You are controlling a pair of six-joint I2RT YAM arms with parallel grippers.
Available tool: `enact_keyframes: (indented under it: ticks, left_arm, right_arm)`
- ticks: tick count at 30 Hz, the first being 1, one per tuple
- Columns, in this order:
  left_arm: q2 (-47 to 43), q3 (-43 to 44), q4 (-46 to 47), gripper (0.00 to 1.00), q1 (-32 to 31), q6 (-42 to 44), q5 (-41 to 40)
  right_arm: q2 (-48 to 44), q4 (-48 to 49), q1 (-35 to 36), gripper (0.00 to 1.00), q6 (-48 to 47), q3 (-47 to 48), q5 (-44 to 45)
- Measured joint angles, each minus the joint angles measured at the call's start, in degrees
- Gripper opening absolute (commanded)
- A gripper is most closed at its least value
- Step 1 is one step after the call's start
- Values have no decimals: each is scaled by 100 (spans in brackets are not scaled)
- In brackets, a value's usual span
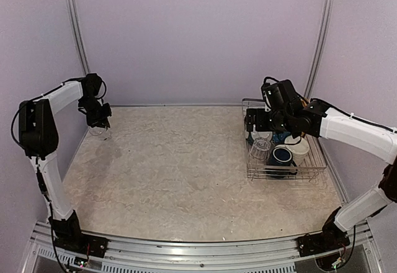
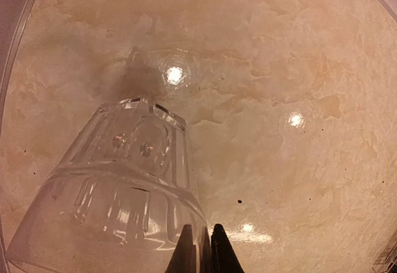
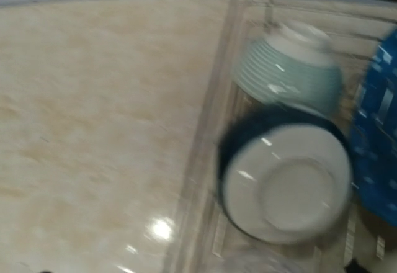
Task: Unload the mixed dishes from the dish rack
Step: Place the cup at the corner of the board.
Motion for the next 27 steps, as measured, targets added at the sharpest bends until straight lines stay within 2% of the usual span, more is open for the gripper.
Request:
enact_keyframes:
  ticks: [5,6,11,13,19,22,24,27]
  left_arm:
    - [535,240,-188,0,372,15,-72]
    - [601,260,-227,2,413,17,-83]
    - [793,321,-343,31,560,68,-190]
    - [807,385,-378,39,555,103,-210]
    - [809,409,-389,53,516,175,-216]
    - [743,389,-378,64,492,179,-229]
    - [573,278,-315,81,450,197,-247]
    - [136,28,-160,93,339,247,-269]
  right_arm:
    - [-7,-433,0,100,-76,0,271]
    - [-20,-476,0,100,-94,-9,295]
    - [-367,-507,0,100,-197,-251,313]
    - [-575,-492,0,100,-221,-363,297]
    - [-1248,-341,0,100,-413,-632,177]
    - [-1539,-243,0,100,-498,-793,155]
    - [-1703,-238,0,100,-518,-916,166]
    - [-1790,-247,0,100,-522,-999,201]
